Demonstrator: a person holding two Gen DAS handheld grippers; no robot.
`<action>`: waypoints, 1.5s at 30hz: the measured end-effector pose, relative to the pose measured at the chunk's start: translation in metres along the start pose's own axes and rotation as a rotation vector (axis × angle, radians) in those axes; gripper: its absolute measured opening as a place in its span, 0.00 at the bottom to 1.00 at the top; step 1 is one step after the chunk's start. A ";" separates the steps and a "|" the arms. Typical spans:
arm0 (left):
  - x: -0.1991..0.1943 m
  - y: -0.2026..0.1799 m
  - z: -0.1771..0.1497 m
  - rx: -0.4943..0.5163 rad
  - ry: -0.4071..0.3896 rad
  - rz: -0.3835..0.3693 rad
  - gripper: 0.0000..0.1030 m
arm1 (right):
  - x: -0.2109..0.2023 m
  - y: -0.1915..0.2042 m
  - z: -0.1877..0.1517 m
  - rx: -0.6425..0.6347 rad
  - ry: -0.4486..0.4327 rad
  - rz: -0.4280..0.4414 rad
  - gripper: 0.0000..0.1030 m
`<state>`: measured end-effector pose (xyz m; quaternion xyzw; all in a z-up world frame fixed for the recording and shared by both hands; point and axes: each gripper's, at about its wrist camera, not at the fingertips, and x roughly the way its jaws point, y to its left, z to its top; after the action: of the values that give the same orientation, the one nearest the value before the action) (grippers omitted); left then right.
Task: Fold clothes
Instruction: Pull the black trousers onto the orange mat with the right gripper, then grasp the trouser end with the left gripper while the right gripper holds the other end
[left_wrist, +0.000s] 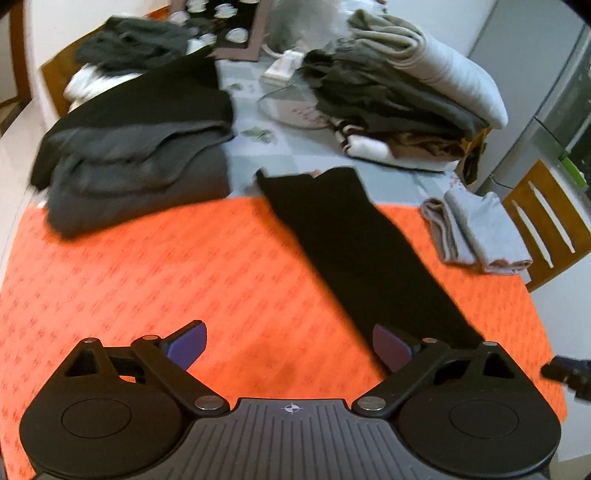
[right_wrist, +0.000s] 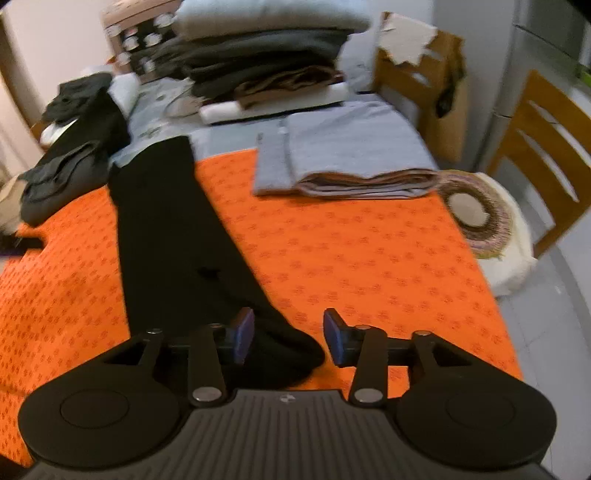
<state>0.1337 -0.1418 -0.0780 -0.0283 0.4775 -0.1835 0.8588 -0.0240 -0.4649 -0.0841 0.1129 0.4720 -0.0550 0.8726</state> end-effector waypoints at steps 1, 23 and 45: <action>0.006 -0.005 0.007 0.011 0.000 -0.005 0.91 | 0.003 0.002 0.002 -0.013 0.006 0.017 0.51; 0.150 -0.043 0.104 0.321 0.058 -0.004 0.92 | 0.053 0.101 -0.019 -0.366 0.055 0.209 0.75; 0.106 -0.030 0.103 0.224 -0.008 -0.085 0.27 | 0.021 0.065 0.011 -0.138 -0.049 0.084 0.10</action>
<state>0.2615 -0.2189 -0.1010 0.0467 0.4490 -0.2717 0.8499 0.0092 -0.4046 -0.0867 0.0709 0.4481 0.0117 0.8911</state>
